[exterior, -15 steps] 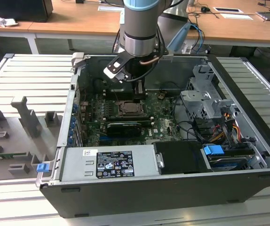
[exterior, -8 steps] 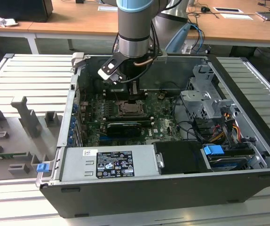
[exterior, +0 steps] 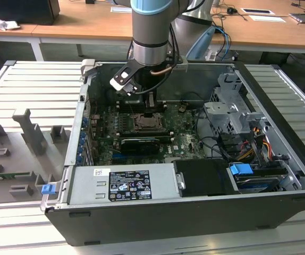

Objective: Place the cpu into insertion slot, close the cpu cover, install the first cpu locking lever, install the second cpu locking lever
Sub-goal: 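Install the first cpu locking lever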

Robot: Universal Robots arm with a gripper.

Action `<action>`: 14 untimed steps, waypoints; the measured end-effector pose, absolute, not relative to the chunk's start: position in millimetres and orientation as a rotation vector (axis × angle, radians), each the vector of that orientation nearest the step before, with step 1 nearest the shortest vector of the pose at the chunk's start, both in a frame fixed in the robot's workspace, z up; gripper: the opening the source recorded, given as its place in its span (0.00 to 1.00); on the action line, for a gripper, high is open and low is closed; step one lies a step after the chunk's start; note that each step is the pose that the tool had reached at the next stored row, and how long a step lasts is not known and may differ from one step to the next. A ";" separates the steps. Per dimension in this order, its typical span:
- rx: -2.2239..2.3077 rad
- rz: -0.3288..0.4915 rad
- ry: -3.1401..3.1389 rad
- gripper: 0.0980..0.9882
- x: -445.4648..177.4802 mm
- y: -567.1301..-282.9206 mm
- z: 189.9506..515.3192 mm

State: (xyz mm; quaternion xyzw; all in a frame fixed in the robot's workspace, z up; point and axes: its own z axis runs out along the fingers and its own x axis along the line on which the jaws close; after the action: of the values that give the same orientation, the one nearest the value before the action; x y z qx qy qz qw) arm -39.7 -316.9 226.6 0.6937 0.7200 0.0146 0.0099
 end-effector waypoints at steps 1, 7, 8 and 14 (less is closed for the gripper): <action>2.166 0.045 2.248 0.01 -39.8 -316.9 228.8; 2.166 0.045 2.248 0.01 -39.7 -316.9 234.5; 2.166 0.045 2.248 0.01 -39.7 -316.9 235.9; 2.166 0.046 2.248 0.01 -39.7 -316.9 257.4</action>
State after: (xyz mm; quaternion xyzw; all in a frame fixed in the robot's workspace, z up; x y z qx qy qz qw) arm -39.7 -316.9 257.4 0.6937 0.7200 0.0147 0.0098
